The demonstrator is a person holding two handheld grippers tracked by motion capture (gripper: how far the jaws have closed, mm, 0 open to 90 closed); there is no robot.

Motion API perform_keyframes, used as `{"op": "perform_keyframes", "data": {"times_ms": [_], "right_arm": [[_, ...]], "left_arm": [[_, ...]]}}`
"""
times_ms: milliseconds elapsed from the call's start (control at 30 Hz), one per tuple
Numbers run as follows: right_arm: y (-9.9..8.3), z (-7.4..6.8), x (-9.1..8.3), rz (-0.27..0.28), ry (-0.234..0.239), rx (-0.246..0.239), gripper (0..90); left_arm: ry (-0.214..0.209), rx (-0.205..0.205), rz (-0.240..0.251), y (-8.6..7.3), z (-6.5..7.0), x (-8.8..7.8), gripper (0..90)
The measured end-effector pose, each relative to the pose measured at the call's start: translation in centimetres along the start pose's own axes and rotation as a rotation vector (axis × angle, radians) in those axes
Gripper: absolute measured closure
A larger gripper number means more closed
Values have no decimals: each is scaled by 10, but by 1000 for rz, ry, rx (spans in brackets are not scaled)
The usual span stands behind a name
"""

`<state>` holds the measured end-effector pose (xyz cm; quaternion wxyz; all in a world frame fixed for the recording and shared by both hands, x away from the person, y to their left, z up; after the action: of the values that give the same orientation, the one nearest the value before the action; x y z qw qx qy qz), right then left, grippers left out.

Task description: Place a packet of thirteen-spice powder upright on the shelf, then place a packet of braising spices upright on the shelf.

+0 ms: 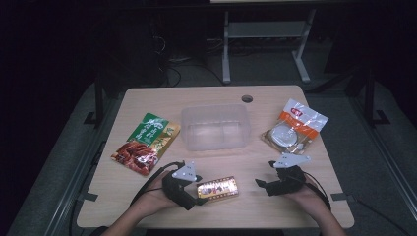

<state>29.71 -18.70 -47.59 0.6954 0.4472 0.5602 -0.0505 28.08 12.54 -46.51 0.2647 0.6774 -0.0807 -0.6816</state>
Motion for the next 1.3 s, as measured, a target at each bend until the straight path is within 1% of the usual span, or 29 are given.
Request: {"op": "perform_keyframes", "data": {"times_ms": [67, 133, 200, 300, 333, 367, 400, 433, 467, 567, 600, 633, 667, 700, 800, 867, 967, 1033, 1067, 1100, 1167, 1267, 1300], "right_arm": [[0, 0, 0, 0, 2, 1, 160], [1, -1, 0, 0, 4, 0, 160], [1, 0, 0, -3, 4, -2, 160], [1, 0, 1, -2, 2, -6, 160], [2, 0, 1, -2, 1, -7, 160], [2, 0, 1, -2, 1, -7, 160], [2, 0, 1, -2, 1, -7, 160], [2, 0, 1, -2, 2, -7, 160], [2, 1, 1, -3, 2, -7, 160], [2, 0, 1, -2, 0, -6, 160], [2, 0, 1, 1, 2, -3, 160], [2, 0, 0, 3, 1, -5, 160], [2, 0, 0, 5, 2, -5, 160], [2, 0, 0, 5, 1, -4, 160], [2, -1, 0, 3, 3, -2, 159], [3, 0, -1, 7, 10, 6, 147], [4, 1, -4, 27, 18, 21, 137], [5, 1, -7, 31, 34, 9, 140], [5, 0, -8, 23, 44, 1, 140], [5, 0, -9, 14, 44, -8, 140], [6, -3, -10, 13, 36, -20, 135], [6, -7, -10, 2, 66, -42, 135], [7, -7, -10, 1, 71, -58, 134]], "left_arm": [[-3, -2, -4, 0, -1, 2, 224], [10, 0, -11, 1, -3, 4, 224], [6, -2, -15, 0, -3, 8, 223], [4, 9, -27, 0, -2, 12, 222], [10, 17, -41, 0, -2, 13, 223], [11, 17, -44, 0, -1, 15, 223], [12, 28, -58, 0, -2, 16, 223], [10, 30, -64, -1, -2, 18, 224], [9, 22, -61, 0, -1, 20, 227], [14, 34, -83, 0, -2, 23, 252], [15, 28, -72, 0, -1, 23, 273], [15, 38, -79, 0, -2, 22, 298], [13, 29, -71, 0, -2, 23, 306], [15, 40, -77, 0, -2, 22, 311], [14, 44, -80, 0, -2, 22, 315], [-2, 26, -67, 1, -3, 22, 317], [-7, 31, -62, 1, -5, 20, 317], [-6, 26, -60, 1, -5, 18, 318], [-6, 28, -54, 1, -5, 16, 318], [-7, 27, -53, 0, -6, 15, 318], [2, 27, -46, 0, -7, 11, 319], [4, 20, -27, -1, -10, 5, 319], [6, 22, -22, -2, -11, 3, 319]]}}
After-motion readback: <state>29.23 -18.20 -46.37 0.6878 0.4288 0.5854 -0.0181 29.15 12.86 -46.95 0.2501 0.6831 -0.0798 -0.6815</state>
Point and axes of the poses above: each handheld gripper's, and its own axes: x roughly forward along the jaws, y roughly out of its top, z roughly to its right, the point moved 3 cm from there along x, roughly forward along the jaws, and after that the axes turned 15 degrees about -z, right-handed, at the moved point
